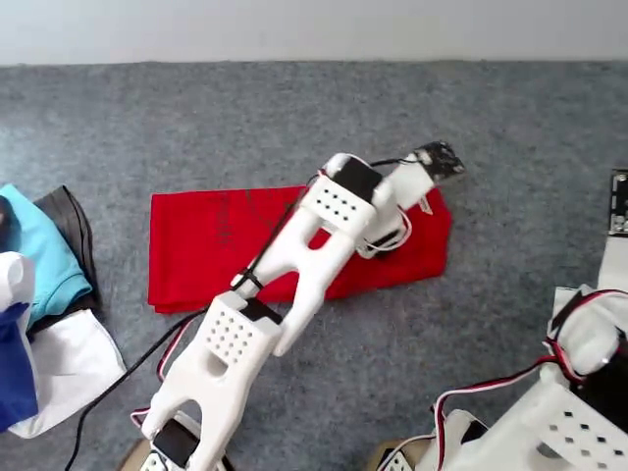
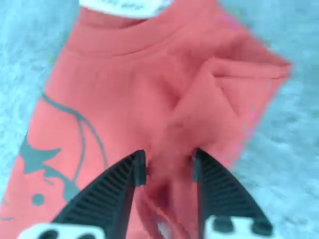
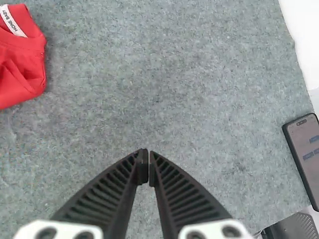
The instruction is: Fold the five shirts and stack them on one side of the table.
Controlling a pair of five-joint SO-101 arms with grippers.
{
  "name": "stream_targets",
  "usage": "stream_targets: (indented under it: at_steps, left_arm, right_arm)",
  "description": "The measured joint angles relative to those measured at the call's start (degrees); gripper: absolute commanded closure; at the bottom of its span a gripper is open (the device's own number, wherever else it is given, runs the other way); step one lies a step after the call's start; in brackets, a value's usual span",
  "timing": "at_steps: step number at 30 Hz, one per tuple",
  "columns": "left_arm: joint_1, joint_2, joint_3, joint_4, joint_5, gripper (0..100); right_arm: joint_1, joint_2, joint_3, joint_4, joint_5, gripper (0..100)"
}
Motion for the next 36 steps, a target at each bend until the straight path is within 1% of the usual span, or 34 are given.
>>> stream_targets:
  at_steps: [5,12,15,18,21,25,31,36]
  left_arm:
    - [-2.29,3.16,0.00,-2.02,-1.67,83]
    - [-4.13,3.60,-0.35,-3.25,-2.02,84]
    - [-4.13,3.52,-3.60,-1.41,-2.29,84]
    - [-4.13,3.43,-8.44,2.46,-2.29,84]
    - [-2.73,2.73,-13.63,6.86,-1.41,84]
    - [-0.09,1.14,-14.51,7.82,0.62,84]
    - [4.75,-1.23,-10.11,7.91,1.05,84]
    - [3.87,0.09,-7.56,7.91,1.05,84]
  right_arm:
    - [0.00,0.00,0.00,0.00,0.00,98.9]
    - [0.00,0.00,0.00,0.00,0.00,98.9]
    - [0.00,0.00,0.00,0.00,0.00,98.9]
    - [0.00,0.00,0.00,0.00,0.00,98.9]
    - [0.00,0.00,0.00,0.00,0.00,98.9]
    - [0.00,0.00,0.00,0.00,0.00,98.9]
    - [0.00,0.00,0.00,0.00,0.00,98.9]
    - [0.00,0.00,0.00,0.00,0.00,98.9]
